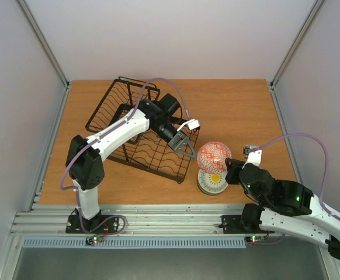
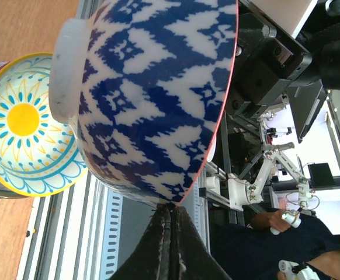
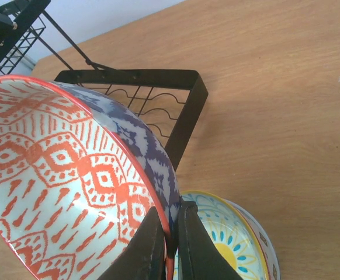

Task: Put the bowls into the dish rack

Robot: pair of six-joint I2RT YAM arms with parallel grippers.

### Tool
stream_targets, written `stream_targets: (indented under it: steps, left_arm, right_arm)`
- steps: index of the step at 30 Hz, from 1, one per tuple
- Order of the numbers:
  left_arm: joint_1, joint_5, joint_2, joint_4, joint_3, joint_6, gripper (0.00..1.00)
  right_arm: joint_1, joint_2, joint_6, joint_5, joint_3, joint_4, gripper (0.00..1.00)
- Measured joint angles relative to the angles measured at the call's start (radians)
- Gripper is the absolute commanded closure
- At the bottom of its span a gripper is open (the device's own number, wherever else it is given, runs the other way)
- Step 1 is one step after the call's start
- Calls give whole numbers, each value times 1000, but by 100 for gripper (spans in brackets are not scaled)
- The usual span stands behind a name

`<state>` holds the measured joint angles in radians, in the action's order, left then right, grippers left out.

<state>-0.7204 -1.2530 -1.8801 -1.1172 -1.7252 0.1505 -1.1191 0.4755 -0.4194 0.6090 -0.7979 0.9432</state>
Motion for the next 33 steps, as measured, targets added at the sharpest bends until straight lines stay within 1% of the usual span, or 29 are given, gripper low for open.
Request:
stream_targets:
  steps: [7,8,11,13,14,15,17,18,24,27,29,30,31,33]
  left_arm:
    - [0,-8,0,4,2,-14,98]
    - [1,-7,0,6,2,-16,94]
    - [0,17,0,18,2,-32,72]
    - [0,53,2,32,6,-39,60]
    - [0,77,5,39,9,-44,55]
    - [0,102,10,47,14,-47,52]
    - [-2,211,45,66,38,-65,48]
    - [-3,217,48,67,39,-65,48]
    - [-29,478,131,91,52,-87,48]
    - [-49,592,143,115,52,-101,48]
    - [-62,659,142,130,52,-111,50]
    - [-68,687,142,134,53,-114,54]
    - [-75,713,142,136,53,-116,61]
    - [-89,755,142,142,53,-120,78]
  right_arm:
    - [0,0,0,1,-2,1,99]
    - [0,0,0,2,-3,2,99]
    - [0,3,0,3,-6,8,99]
    - [-2,10,-2,3,-13,13,99]
    - [-2,16,-3,5,-18,19,99]
    - [-2,23,-4,5,-20,24,99]
    - [-3,45,-6,4,-29,34,99]
    - [-3,66,-6,5,-38,38,99]
    - [-3,187,-3,-1,-99,42,99]
    - [-4,245,-1,-11,-124,41,99]
    - [-4,277,-3,-14,-133,44,99]
    - [-5,289,-6,-14,-135,44,99]
    - [-5,299,-8,-15,-138,44,99]
    - [-5,317,-13,-16,-145,45,99]
